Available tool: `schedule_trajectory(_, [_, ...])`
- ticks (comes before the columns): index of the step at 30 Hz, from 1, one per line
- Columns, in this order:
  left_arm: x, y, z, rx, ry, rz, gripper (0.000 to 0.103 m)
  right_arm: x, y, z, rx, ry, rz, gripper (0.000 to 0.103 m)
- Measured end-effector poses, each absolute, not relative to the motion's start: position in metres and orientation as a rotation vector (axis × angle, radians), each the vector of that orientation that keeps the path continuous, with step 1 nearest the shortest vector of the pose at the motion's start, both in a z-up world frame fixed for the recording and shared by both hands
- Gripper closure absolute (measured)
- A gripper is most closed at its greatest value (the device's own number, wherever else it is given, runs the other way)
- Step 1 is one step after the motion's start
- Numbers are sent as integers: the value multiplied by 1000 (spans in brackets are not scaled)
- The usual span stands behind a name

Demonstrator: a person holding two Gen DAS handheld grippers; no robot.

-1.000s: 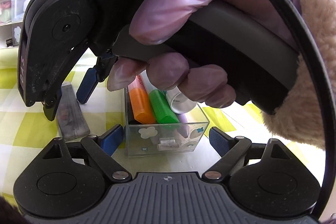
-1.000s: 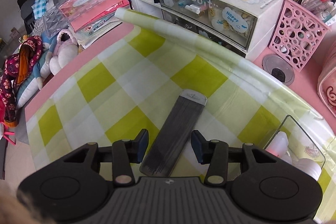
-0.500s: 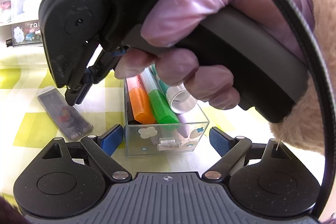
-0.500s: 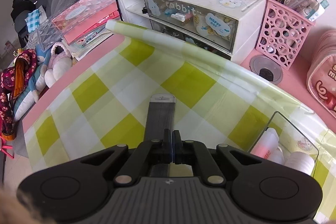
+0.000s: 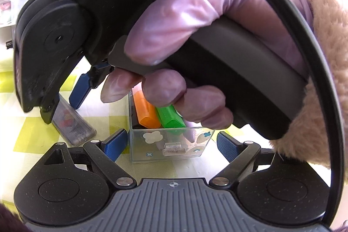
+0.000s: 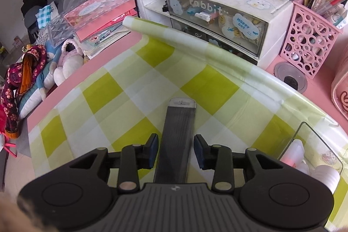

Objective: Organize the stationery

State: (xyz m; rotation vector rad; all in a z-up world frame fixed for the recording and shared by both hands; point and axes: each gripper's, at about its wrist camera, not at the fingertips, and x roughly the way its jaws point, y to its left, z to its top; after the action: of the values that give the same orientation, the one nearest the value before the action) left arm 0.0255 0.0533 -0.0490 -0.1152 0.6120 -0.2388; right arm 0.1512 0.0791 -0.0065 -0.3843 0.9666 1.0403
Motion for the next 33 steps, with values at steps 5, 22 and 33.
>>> schedule_trajectory(5, [26,53,-49,-114,613,-239,17,148,78,-6,-406,943,1034,41])
schedule_trajectory(22, [27,54,-48,-117,613,-238,17,151,71,0,-342,931,1029,33])
schedule_trajectory(33, [25,52,-46,-112,613,-237,17,142,82,-9,-456,908,1084,24])
